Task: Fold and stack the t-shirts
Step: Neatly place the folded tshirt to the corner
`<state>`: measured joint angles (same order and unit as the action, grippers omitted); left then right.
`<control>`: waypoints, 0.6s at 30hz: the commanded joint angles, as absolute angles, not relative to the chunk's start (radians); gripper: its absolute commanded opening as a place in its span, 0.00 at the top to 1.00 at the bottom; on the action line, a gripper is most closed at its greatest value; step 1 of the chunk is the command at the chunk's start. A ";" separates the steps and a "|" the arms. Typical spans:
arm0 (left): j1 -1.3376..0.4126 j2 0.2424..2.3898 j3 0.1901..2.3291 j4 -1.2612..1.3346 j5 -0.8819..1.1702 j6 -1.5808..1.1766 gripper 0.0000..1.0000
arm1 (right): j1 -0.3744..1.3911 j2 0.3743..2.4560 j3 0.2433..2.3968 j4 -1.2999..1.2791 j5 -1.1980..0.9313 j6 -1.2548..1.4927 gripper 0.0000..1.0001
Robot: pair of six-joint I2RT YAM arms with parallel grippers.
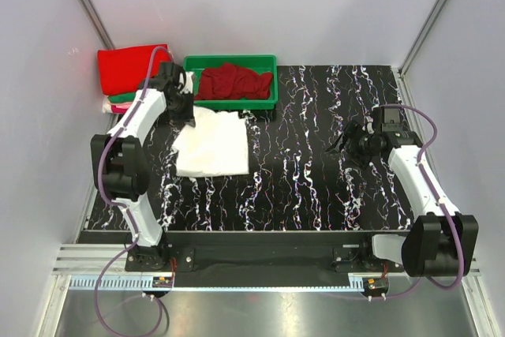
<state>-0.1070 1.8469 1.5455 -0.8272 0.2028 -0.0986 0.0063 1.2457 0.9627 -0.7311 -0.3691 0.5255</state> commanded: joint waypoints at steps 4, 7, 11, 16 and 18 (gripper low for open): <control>-0.095 1.806 1.715 -0.861 0.097 0.049 1.00 | 0.006 1.226 0.992 -0.749 -0.410 0.506 0.27; -0.092 1.787 1.727 -0.833 0.051 0.074 1.00 | 0.006 1.241 0.997 -0.755 -0.416 0.494 0.27; -0.064 1.845 1.863 -0.877 0.034 0.083 1.00 | 0.006 1.267 0.999 -0.746 -0.426 0.497 0.27; -0.018 1.969 2.122 -0.933 0.054 0.087 1.00 | 0.006 1.310 1.015 -0.744 -0.434 0.492 0.27; -0.002 1.996 2.180 -0.936 0.051 0.095 1.00 | 0.006 1.322 1.019 -0.742 -0.437 0.494 0.27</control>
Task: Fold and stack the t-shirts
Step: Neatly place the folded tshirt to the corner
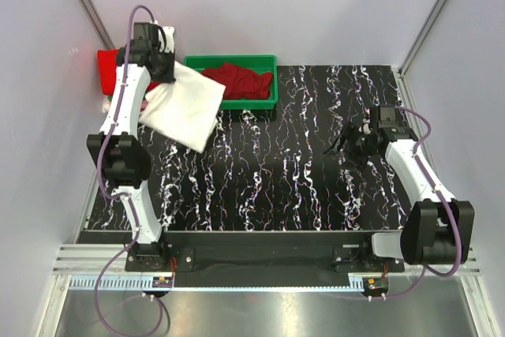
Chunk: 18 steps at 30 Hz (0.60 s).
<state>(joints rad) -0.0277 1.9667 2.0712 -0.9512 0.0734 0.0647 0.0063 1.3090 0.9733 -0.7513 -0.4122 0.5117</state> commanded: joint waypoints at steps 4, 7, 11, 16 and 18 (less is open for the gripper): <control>0.049 2.060 2.313 -0.937 0.083 0.095 1.00 | 0.006 1.354 1.011 -0.741 -0.451 0.492 0.27; 0.092 2.129 2.413 -0.922 0.126 0.084 1.00 | 0.006 1.379 1.002 -0.735 -0.459 0.491 0.28; 0.126 2.167 2.484 -0.850 0.172 0.055 1.00 | 0.011 1.404 0.997 -0.729 -0.457 0.492 0.28; 0.158 2.195 2.483 -0.753 0.193 0.034 1.00 | 0.011 1.434 0.999 -0.724 -0.446 0.492 0.28; 0.181 2.209 2.493 -0.720 0.221 0.008 1.00 | 0.011 1.445 1.003 -0.723 -0.443 0.492 0.28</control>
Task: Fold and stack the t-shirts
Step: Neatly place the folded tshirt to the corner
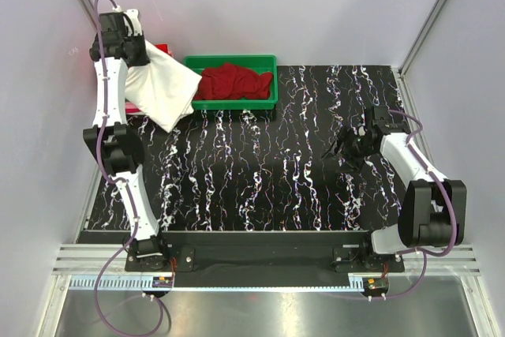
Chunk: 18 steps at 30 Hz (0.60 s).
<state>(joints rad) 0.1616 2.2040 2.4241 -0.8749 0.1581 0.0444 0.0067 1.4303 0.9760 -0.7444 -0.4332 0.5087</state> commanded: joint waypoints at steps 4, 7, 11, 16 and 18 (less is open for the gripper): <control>0.222 2.236 2.490 -0.628 0.262 -0.058 1.00 | 0.011 1.463 1.009 -0.723 -0.431 0.491 0.28; 0.250 2.250 2.503 -0.555 0.291 -0.110 1.00 | 0.011 1.485 1.017 -0.724 -0.423 0.491 0.28; 0.288 2.263 2.516 -0.451 0.336 -0.220 1.00 | 0.009 1.499 1.025 -0.724 -0.413 0.488 0.29; 0.324 2.283 2.569 -0.402 0.364 -0.271 1.00 | 0.011 1.511 1.032 -0.727 -0.406 0.485 0.28; 0.337 2.278 2.571 -0.384 0.365 -0.276 1.00 | 0.009 1.516 1.034 -0.727 -0.406 0.485 0.29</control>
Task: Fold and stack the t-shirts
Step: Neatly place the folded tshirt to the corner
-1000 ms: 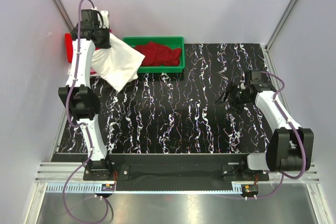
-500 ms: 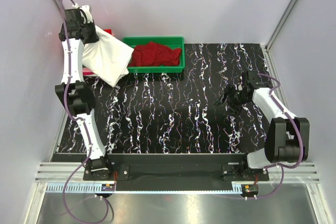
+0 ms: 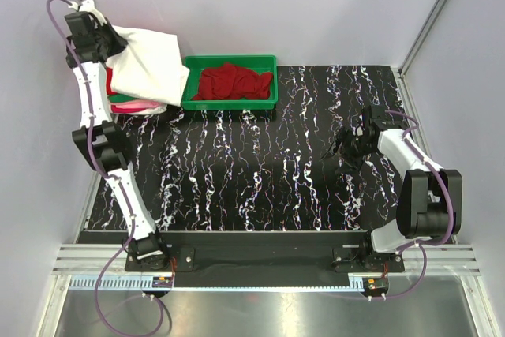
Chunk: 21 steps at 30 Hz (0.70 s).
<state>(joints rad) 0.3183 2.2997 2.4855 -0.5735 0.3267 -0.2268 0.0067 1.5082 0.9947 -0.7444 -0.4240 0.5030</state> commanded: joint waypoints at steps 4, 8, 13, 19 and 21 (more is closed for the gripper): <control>0.359 2.269 2.569 -0.361 0.365 -0.281 1.00 | 0.011 1.529 1.032 -0.721 -0.414 0.486 0.29; 0.374 2.275 2.576 -0.348 0.371 -0.278 1.00 | 0.011 1.534 1.034 -0.719 -0.417 0.485 0.29; 0.394 2.276 2.580 -0.342 0.338 -0.270 1.00 | 0.011 1.543 1.034 -0.718 -0.419 0.485 0.29; 0.419 2.295 2.580 -0.339 0.270 -0.275 1.00 | 0.011 1.557 1.040 -0.718 -0.422 0.485 0.29; 0.429 2.306 2.586 -0.325 0.255 -0.287 1.00 | 0.011 1.559 1.042 -0.719 -0.420 0.485 0.29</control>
